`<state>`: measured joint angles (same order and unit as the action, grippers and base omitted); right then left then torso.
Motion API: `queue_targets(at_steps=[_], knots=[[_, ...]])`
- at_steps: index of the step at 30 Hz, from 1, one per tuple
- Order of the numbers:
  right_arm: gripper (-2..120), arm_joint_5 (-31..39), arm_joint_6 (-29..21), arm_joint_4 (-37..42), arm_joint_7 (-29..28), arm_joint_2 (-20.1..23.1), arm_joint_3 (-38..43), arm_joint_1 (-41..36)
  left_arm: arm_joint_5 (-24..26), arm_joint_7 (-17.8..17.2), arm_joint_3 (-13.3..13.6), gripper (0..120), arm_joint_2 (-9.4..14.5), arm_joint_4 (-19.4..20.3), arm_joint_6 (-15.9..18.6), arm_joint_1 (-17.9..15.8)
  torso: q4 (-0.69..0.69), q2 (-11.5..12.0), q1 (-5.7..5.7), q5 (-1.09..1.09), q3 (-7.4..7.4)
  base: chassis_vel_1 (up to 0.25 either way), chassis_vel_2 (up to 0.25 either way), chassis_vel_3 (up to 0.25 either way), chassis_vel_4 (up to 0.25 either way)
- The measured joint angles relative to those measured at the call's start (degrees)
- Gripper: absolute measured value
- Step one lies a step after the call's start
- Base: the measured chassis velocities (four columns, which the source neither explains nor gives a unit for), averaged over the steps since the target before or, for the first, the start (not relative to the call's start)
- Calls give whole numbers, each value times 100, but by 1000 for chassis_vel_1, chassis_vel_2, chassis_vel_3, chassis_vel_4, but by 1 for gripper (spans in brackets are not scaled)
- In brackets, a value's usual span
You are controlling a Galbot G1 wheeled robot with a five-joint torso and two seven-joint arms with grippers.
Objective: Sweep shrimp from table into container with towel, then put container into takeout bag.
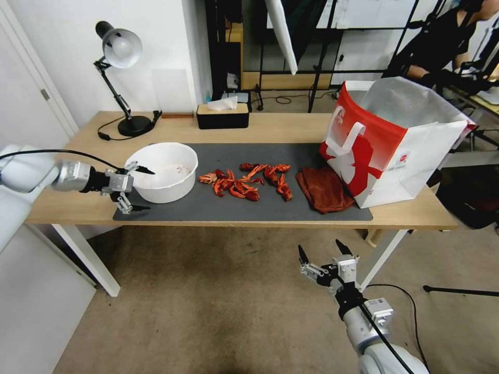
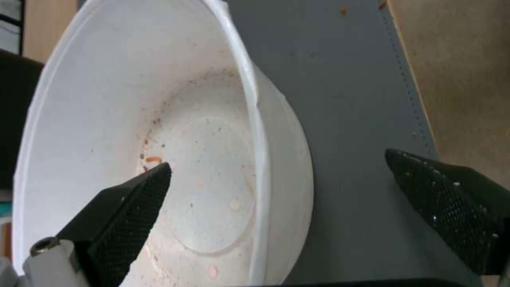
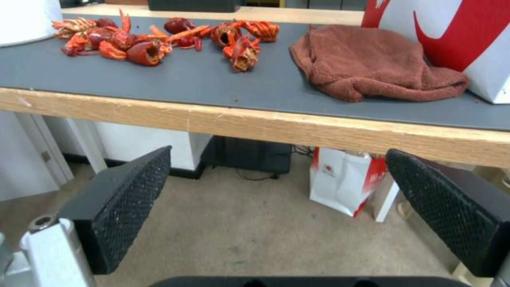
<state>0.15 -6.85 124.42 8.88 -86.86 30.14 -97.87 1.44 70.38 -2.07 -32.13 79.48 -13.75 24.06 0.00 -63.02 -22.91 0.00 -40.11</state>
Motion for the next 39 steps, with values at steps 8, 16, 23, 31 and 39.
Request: queue_targets(at_steps=[8, 16, 23, 31, 39], knots=[[100, -9, 5, -17, 0, -14, -3, -28, -362, 227, 429, 88, -167, -228, -86, -500, -1, 0, -1, 0, 0, 0, 0, 0, 0], [100, -30, 41, -55, 6, -9, -12, -57, -488, 432, 526, 60, -202, -318, -140, -589, 0, -1, 0, -1, 0, 0, 0, 0, 0], [100, -31, 44, -108, 20, 1, -21, -25, -537, 559, 555, 30, -300, -475, -281, -692, -1, -1, -1, 0, 0, 0, 0, 0, 0], [100, -32, 48, -153, 22, 3, -26, 17, -562, 593, 598, 1, -345, -603, -397, -777, -1, -1, -1, -1, 0, 0, 0, 0, 0], [100, -32, 80, -203, 56, 2, -27, 41, -501, 386, 474, 0, -248, -592, -655, -653, -2, -1, -1, -1, 0, 0, 0, 0, 0]])
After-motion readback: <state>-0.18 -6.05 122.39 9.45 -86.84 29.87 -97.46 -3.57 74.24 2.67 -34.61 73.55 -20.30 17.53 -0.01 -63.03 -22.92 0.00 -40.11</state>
